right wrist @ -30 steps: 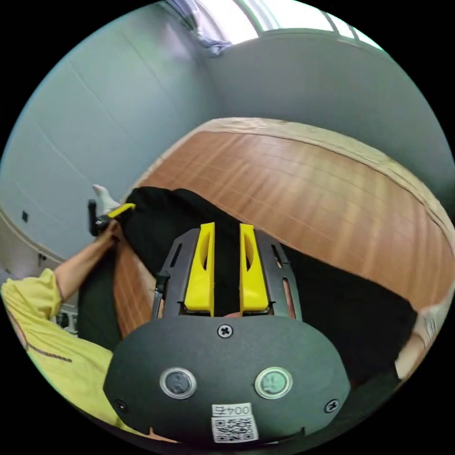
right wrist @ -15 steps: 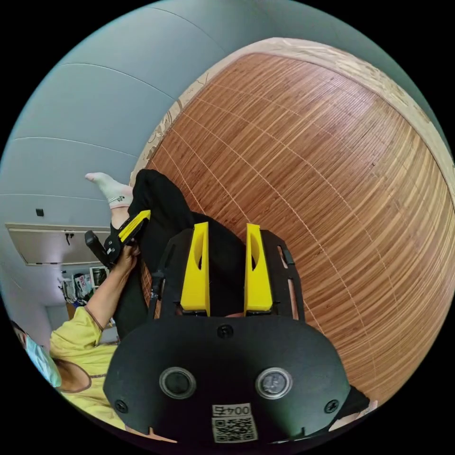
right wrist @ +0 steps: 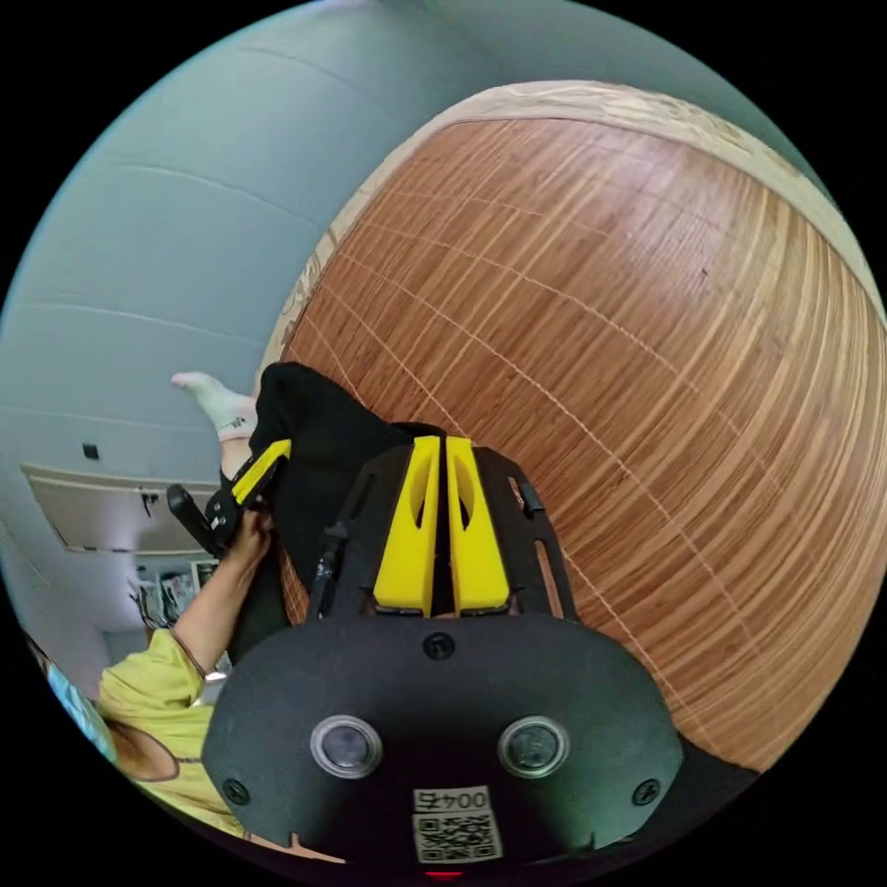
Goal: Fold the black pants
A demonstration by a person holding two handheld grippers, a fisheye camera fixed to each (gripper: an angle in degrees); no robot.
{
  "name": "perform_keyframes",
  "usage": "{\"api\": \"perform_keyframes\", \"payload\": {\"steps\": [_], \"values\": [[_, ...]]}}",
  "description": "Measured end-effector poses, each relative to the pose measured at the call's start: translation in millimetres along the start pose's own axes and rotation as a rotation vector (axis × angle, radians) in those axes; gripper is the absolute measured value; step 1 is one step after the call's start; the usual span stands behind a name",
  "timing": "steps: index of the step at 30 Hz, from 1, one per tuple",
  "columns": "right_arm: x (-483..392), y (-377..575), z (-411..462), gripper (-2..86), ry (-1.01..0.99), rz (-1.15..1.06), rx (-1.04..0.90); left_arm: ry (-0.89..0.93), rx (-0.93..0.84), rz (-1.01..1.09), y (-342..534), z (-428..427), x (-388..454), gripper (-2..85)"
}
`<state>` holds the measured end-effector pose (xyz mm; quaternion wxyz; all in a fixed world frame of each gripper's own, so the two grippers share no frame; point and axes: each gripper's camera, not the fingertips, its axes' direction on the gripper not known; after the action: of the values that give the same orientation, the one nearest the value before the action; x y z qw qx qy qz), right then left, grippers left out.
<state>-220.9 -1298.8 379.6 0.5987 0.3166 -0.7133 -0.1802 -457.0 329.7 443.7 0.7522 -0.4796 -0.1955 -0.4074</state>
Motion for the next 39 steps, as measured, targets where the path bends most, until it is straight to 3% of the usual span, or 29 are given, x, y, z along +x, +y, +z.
{"api": "perform_keyframes", "payload": {"steps": [6,9,13,18,21,26,32,39], "values": [[13.7,24.6,-11.1,7.2,-0.133,0.049,0.051,-0.010,0.000,0.003,3.5,-2.8,-0.2,0.0],[8.7,52.3,-42.1,7.9,-0.065,0.051,0.162,-0.011,0.000,0.004,5.1,-5.0,-1.0,0.0],[-46.6,105.9,-56.5,7.5,0.074,-0.129,0.284,-0.021,-0.001,0.008,7.2,-8.7,-0.8,0.1],[-74.5,119.9,-5.3,10.5,0.176,-0.145,0.155,-0.027,-0.001,0.010,9.5,-13.6,-1.4,0.1],[-86.7,139.5,-19.3,11.5,0.175,-0.112,0.236,-0.037,-0.003,0.014,10.7,-16.8,-1.0,0.1],[-140.0,255.4,-51.6,13.8,0.330,-0.205,0.326,-0.020,-0.003,0.006,13.0,-23.5,-5.3,0.2],[-157.6,411.5,-31.9,15.5,0.520,-0.112,0.328,-0.076,-0.002,0.036,13.1,-35.5,0.8,0.9],[-153.6,474.1,-12.7,15.9,0.617,-0.028,0.342,-0.085,0.088,-0.110,38.4,-107.0,-36.9,2.8]]}}
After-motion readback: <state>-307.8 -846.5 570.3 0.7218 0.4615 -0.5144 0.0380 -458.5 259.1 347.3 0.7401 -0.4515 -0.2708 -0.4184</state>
